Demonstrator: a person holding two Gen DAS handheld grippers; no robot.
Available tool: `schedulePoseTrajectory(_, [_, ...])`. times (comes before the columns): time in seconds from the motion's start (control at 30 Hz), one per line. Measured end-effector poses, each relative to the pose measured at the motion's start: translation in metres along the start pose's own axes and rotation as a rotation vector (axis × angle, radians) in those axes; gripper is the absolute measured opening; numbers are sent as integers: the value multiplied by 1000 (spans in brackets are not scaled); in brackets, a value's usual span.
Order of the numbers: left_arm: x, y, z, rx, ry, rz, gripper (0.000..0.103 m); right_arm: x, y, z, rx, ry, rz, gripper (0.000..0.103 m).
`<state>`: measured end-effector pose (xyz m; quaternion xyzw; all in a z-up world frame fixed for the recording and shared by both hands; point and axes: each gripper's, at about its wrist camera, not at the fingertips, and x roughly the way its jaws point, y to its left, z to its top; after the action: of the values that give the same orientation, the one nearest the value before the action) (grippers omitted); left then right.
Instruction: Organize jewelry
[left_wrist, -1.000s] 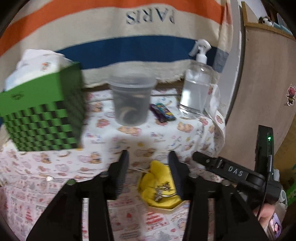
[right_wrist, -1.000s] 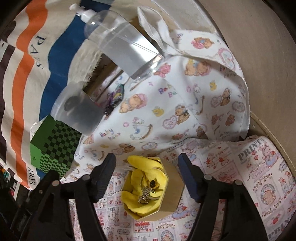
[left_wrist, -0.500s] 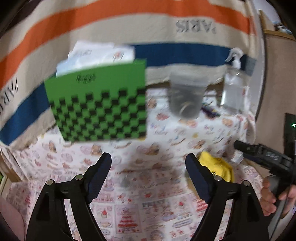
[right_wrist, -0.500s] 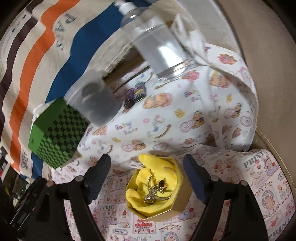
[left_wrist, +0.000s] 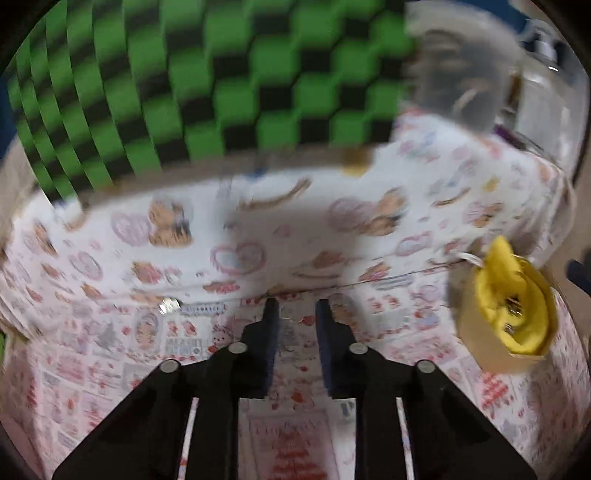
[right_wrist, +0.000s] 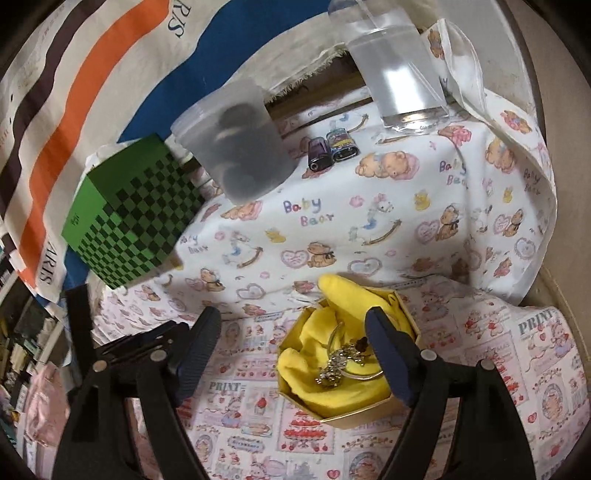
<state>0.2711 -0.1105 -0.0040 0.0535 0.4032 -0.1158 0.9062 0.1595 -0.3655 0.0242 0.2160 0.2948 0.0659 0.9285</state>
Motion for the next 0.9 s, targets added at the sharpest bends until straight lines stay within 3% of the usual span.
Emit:
schedulePoseTrajectory(0.13, [23, 16, -1, -145, 21, -14, 15, -5, 3, 0, -5, -9, 14, 79])
schedulePoseTrajectory(0.23, [34, 20, -2, -195, 35, -6, 15, -9, 6, 1, -15, -19, 18, 79])
schedulePoseTrajectory(0.37, [43, 20, 0, -190, 36, 34, 14, -12, 9, 1, -22, -23, 27, 78])
schedulePoseTrajectory(0.57, [52, 20, 3, -203, 39, -25, 12, -6, 6, 0, -20, -7, 14, 79])
schedulePoseTrajectory(0.9, [62, 14, 1, -173, 90, -31, 4, -2, 0, 2, -8, 5, 5, 78])
